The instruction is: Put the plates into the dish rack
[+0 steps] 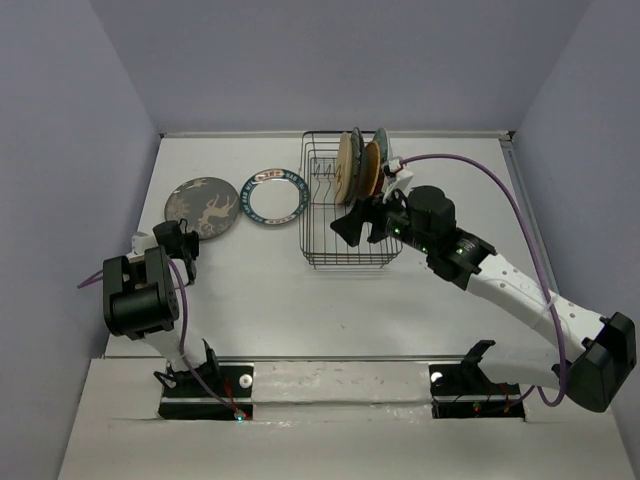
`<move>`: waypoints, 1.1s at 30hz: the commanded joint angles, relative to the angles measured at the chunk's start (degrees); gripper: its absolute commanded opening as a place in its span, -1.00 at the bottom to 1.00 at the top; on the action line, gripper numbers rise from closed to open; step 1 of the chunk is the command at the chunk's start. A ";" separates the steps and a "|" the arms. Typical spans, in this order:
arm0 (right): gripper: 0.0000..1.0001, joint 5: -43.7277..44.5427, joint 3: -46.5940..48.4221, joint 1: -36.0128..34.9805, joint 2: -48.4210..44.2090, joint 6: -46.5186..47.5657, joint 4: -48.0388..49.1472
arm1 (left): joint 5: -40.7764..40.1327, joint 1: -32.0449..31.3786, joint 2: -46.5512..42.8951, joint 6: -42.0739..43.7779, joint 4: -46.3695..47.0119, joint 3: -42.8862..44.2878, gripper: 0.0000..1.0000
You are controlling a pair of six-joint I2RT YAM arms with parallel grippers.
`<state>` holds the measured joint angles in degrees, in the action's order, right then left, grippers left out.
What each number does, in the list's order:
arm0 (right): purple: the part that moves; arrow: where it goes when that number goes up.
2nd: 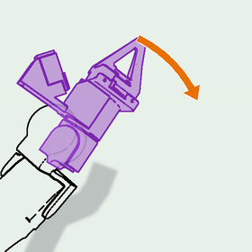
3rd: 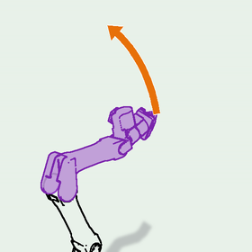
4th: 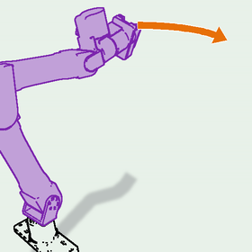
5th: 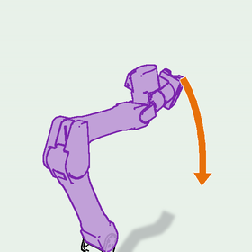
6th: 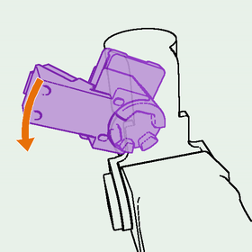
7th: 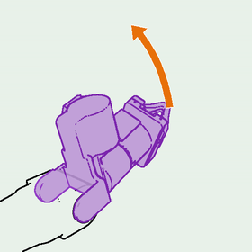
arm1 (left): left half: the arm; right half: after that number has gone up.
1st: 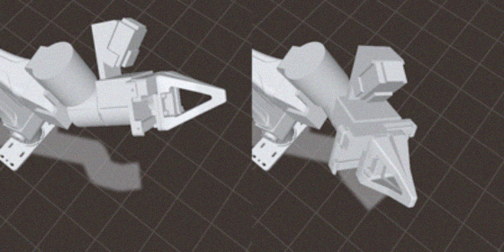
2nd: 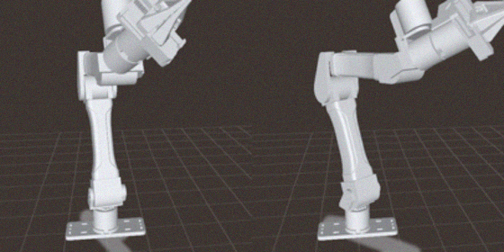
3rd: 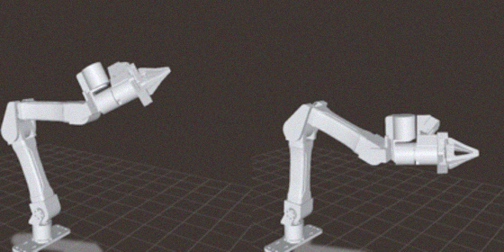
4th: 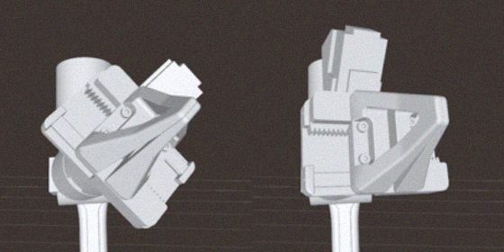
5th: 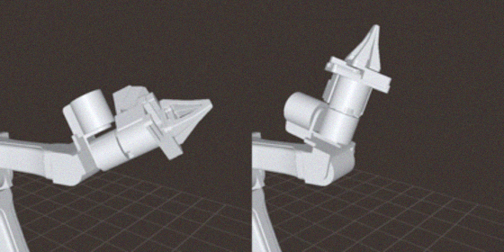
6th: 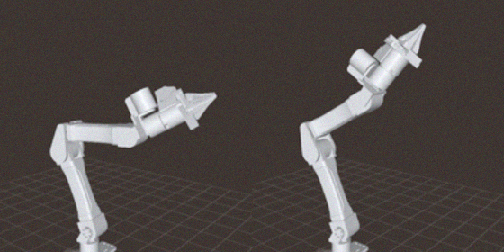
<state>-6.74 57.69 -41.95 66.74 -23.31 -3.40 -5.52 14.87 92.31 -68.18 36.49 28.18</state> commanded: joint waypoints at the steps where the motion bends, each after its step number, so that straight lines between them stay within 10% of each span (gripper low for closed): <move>1: 0.85 0.32 -0.21 0.03 -1.61 0.46 2.52 | 1.56 0.94 2.26 -2.57 8.40 -1.19 -0.87; 20: 0.85 -11.09 9.19 0.03 9.28 -3.32 6.03 | 0.50 2.27 -44.91 7.62 -3.69 -8.32 -0.89; 33: 0.86 -14.97 22.97 0.03 26.66 -4.99 5.69 | 35.73 0.69 -55.66 14.82 -11.44 -4.55 -0.89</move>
<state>-20.03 74.83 -41.95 87.94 -27.73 0.56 14.72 16.99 39.51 -54.78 18.72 18.35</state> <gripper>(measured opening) 0.928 0.102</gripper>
